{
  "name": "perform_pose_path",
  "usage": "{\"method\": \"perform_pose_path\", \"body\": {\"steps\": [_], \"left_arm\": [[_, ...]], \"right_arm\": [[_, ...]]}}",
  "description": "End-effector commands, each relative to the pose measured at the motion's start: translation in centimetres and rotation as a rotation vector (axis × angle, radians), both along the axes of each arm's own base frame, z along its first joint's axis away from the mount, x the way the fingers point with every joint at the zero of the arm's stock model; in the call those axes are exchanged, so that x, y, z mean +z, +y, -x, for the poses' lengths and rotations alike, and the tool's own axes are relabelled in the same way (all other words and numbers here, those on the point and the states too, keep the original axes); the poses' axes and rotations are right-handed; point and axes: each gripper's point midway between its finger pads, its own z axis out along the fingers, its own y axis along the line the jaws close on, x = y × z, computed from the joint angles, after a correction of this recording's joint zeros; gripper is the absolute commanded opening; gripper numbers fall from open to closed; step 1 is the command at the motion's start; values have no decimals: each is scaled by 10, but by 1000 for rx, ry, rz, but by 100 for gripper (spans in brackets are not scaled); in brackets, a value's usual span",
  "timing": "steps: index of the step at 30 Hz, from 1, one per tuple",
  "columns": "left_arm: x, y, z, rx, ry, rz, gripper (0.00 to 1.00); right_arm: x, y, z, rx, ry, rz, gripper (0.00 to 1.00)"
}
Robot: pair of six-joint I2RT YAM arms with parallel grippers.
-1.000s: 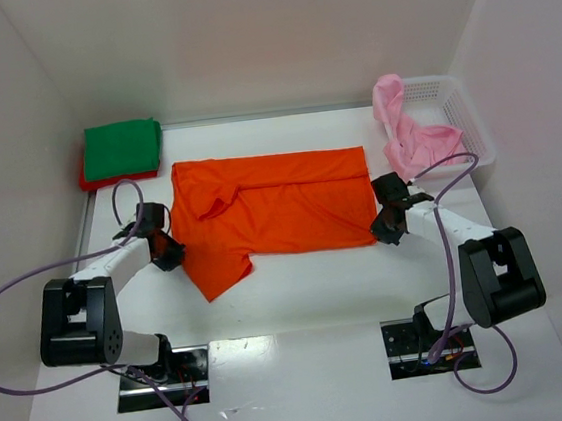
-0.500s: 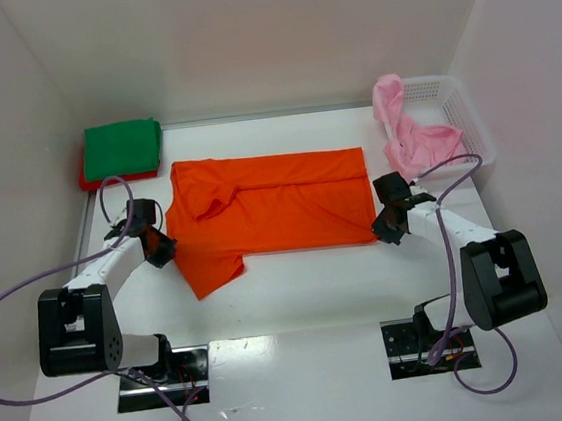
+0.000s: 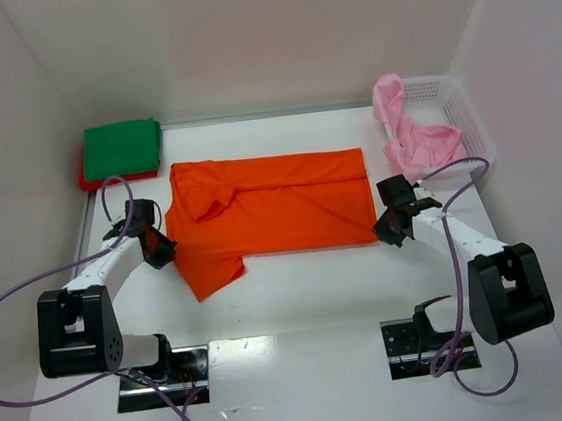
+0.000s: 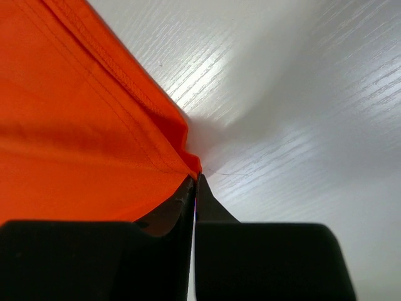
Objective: Fold and stack the t-shirts
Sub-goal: Grap the side of the flattened tshirt furthest away from the robot with both arms, then fold the other side of the tshirt into a rectangle
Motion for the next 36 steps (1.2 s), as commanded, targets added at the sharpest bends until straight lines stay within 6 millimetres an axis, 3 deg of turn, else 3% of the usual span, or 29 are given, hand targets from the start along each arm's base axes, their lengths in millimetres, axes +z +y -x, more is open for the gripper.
{"method": "perform_pose_path", "body": {"steps": [1, 5, 10, 14, 18, 23, 24, 31, 36], "left_arm": [[32, 3, -19, -44, -92, -21, 0], [45, 2, -21, -58, -117, -19, 0], [60, 0, -27, -86, -155, -17, 0], [71, 0, -32, -94, -185, -24, 0], [81, 1, -47, -94, -222, -27, 0], [96, 2, -75, -93, -273, -32, 0], [98, 2, -81, -93, -286, -34, 0], [95, 5, -124, -108, -295, -45, 0], [84, 11, -162, -114, -288, -56, 0]], "right_arm": [[15, -7, -2, -36, -63, 5, 0], [20, -5, -3, -24, -69, -2, 0], [44, -4, -22, -11, -135, 4, 0], [56, -10, -32, -16, -167, 19, 0], [77, -24, -54, -33, -225, 35, 0], [92, -31, -80, -27, -269, 55, 0], [86, -30, -83, -26, -259, 56, 0], [80, -34, -116, -25, -262, 61, 0], [81, -36, -154, -29, -286, 66, 0]]}}
